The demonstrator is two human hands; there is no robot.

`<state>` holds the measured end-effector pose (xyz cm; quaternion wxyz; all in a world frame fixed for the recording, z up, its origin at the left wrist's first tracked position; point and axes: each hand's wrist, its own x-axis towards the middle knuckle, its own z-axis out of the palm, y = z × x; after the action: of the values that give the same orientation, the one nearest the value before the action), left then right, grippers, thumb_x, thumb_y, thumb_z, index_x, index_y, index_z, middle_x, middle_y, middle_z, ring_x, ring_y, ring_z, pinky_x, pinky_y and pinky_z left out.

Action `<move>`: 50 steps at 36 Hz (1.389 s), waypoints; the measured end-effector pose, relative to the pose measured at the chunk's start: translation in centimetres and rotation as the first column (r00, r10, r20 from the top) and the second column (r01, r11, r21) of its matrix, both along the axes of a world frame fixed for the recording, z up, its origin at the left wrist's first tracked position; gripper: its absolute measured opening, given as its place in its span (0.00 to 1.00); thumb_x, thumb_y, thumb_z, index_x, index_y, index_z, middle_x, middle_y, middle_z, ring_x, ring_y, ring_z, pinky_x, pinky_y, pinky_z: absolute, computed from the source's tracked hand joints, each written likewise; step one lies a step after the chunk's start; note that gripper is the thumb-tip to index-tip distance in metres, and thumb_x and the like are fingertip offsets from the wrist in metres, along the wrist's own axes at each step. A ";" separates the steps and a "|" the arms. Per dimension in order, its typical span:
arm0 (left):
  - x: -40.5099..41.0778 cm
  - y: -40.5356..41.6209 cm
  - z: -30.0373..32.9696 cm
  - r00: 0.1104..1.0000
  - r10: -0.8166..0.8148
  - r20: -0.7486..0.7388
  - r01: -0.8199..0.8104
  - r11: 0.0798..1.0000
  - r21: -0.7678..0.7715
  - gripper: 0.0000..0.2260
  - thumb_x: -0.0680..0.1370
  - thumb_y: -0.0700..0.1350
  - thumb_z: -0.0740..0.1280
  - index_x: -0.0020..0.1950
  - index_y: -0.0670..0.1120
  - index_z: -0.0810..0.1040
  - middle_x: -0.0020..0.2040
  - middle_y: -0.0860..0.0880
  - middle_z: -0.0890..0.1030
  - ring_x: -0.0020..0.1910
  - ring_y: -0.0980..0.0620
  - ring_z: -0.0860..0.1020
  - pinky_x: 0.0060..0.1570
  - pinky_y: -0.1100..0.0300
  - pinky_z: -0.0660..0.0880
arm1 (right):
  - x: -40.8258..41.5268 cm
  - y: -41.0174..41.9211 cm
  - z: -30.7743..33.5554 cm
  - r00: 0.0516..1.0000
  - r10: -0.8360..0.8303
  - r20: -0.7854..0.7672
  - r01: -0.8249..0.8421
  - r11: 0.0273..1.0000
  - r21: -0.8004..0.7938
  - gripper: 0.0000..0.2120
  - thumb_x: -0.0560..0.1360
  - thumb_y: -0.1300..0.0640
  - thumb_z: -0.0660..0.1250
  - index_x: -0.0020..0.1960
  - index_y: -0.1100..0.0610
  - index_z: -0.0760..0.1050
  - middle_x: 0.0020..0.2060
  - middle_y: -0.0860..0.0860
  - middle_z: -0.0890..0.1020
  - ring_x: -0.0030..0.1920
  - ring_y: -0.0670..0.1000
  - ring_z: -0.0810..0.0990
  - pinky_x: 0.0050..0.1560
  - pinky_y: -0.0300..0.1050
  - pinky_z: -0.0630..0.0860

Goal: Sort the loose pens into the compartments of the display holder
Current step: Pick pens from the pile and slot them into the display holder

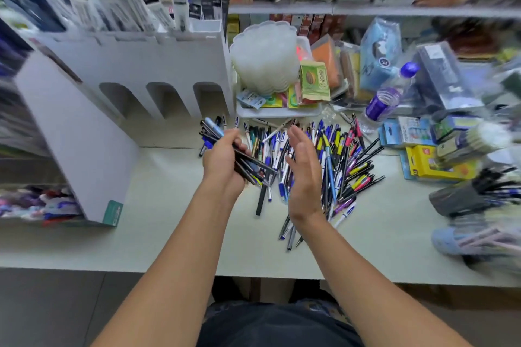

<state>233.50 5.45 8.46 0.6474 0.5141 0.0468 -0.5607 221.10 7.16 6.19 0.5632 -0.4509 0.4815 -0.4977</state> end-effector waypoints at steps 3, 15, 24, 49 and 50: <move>-1.3 0.1 0.2 0.999 -0.030 -0.018 0.029 0.999 -0.032 0.04 0.81 0.40 0.67 0.47 0.46 0.75 0.30 0.52 0.73 0.28 0.56 0.72 0.29 0.63 0.74 | 0.2 1.3 -0.7 0.997 -0.036 0.070 0.037 0.999 -0.013 0.34 0.76 0.35 0.57 0.76 0.53 0.69 0.71 0.43 0.75 0.72 0.39 0.70 0.76 0.51 0.65; -3.9 0.9 0.9 0.944 -0.286 0.166 0.298 0.954 -0.046 0.04 0.81 0.40 0.68 0.48 0.46 0.75 0.31 0.51 0.71 0.27 0.55 0.69 0.27 0.64 0.70 | -1.6 -0.3 0.9 0.996 -0.095 -0.005 0.092 0.974 -0.208 0.28 0.79 0.39 0.55 0.73 0.52 0.70 0.73 0.49 0.73 0.74 0.45 0.69 0.74 0.46 0.66; -4.1 5.1 0.8 0.578 -0.755 0.308 0.766 0.632 0.112 0.03 0.82 0.38 0.66 0.49 0.45 0.75 0.32 0.50 0.70 0.26 0.54 0.66 0.28 0.63 0.64 | -3.9 -4.3 4.0 0.827 0.497 -0.265 -0.515 0.857 -0.001 0.41 0.77 0.26 0.44 0.65 0.53 0.81 0.64 0.47 0.82 0.66 0.42 0.78 0.73 0.47 0.68; 10.2 24.0 -3.2 0.658 -0.357 0.663 0.175 0.929 0.326 0.17 0.72 0.48 0.78 0.55 0.52 0.75 0.39 0.53 0.77 0.35 0.55 0.75 0.37 0.58 0.73 | 14.0 10.8 1.8 0.641 0.720 -0.267 -0.678 0.694 0.242 0.14 0.69 0.51 0.81 0.43 0.61 0.82 0.30 0.52 0.78 0.28 0.47 0.74 0.28 0.36 0.69; 11.3 24.6 -3.4 0.645 -0.351 0.679 0.163 0.931 0.327 0.18 0.70 0.49 0.79 0.55 0.54 0.75 0.41 0.54 0.78 0.39 0.54 0.77 0.39 0.58 0.74 | 15.2 11.5 1.8 0.658 0.705 -0.264 -0.666 0.709 0.233 0.12 0.69 0.53 0.80 0.43 0.61 0.82 0.29 0.50 0.78 0.29 0.47 0.74 0.29 0.36 0.69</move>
<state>244.82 30.09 5.09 0.4593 0.7680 -0.2214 -0.3874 236.28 18.71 7.95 0.6441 -0.6429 0.3916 -0.1355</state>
